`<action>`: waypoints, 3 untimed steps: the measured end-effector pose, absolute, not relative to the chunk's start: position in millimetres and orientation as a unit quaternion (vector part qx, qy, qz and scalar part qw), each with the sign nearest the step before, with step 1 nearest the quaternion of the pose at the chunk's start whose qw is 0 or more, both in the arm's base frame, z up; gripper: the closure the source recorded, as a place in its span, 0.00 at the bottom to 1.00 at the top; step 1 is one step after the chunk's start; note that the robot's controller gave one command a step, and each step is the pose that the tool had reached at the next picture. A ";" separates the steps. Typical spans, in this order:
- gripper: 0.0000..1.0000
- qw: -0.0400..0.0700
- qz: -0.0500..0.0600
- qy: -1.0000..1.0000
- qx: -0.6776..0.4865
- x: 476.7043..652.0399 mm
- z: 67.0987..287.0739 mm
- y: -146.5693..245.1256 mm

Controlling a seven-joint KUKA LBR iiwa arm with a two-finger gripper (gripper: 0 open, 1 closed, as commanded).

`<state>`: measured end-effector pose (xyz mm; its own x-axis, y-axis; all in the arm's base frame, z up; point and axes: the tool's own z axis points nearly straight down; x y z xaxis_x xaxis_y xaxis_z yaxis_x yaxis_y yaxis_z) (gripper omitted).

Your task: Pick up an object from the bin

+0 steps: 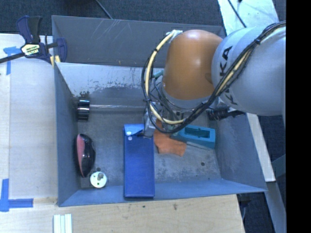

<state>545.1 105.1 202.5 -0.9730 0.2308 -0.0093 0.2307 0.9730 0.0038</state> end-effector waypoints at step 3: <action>1.00 0.005 0.002 0.991 0.132 546.3 92.9 175.2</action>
Offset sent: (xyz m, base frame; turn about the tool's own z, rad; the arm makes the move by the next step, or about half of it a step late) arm -0.0303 0.0458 -0.1080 0.0184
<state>546.3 175.2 92.9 -0.9653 0.2610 -0.0098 0.2609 0.9653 0.0049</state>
